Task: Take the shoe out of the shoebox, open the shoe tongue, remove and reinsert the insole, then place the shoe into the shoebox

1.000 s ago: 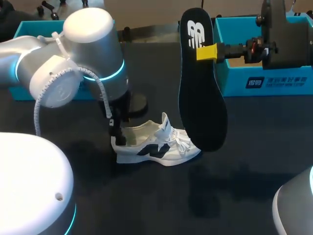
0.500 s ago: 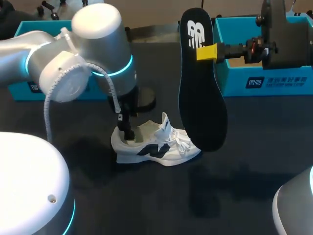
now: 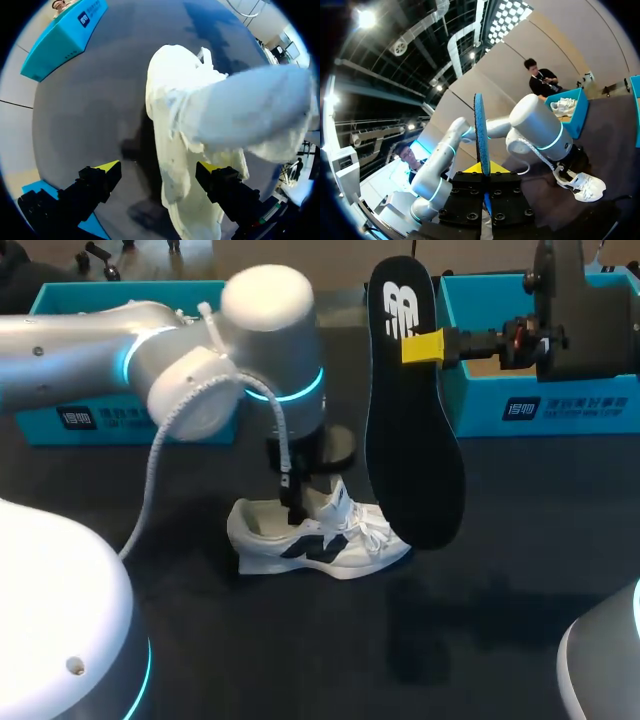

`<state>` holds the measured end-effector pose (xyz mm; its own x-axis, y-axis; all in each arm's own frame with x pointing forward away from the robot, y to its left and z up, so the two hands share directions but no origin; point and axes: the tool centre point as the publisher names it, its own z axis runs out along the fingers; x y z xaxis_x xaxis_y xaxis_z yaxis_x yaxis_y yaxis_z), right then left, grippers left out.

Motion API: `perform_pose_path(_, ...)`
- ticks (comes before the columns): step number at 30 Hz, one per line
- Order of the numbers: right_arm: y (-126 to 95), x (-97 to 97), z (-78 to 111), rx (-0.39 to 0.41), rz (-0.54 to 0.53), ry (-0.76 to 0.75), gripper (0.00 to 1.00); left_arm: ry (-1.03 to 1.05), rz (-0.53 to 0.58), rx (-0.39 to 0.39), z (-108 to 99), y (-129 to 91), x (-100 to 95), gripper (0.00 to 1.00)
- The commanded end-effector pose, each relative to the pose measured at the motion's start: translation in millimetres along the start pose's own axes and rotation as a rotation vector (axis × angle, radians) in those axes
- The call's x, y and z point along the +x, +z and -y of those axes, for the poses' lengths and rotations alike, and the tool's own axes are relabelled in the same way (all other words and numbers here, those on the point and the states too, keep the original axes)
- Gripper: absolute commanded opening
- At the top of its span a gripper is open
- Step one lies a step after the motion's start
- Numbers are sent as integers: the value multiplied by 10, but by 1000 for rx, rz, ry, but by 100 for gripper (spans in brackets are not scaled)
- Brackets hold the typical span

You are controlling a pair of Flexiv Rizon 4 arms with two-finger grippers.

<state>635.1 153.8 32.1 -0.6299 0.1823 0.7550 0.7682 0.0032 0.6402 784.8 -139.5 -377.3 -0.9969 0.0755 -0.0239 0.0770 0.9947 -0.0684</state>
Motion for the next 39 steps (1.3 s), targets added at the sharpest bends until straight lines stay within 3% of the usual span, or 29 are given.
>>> perform_pose_path(1, 33, -5, -15, 2, 2, 3, 0, 7, -5, 8, 31, 126, -53, 100)
perform_pose_path(7, 33, -5, -15, 2, 2, 3, 0, -2, 1, 11, -5, 191, -87, 98)
perform_pose_path(14, 33, -5, -15, 2, 2, 3, 0, 2, -12, 20, -17, 286, -94, 86)
perform_pose_path(15, 33, -5, -15, 2, 2, 3, 0, 2, -15, 19, -18, 294, -88, 81)
perform_pose_path(18, 33, -5, -15, 2, 2, 3, 0, 5, -28, 21, -25, 312, -70, 49)
perform_pose_path(26, 33, -5, -15, 2, 2, 3, 0, 9, -37, 30, -66, 290, -28, 13)
perform_pose_path(27, 33, -5, -15, 2, 2, 3, 0, 10, -38, 32, -68, 287, -26, 2)
perform_pose_path(39, 33, -5, -15, 2, 2, 3, 0, 159, -86, 100, -75, 77, 62, 0)
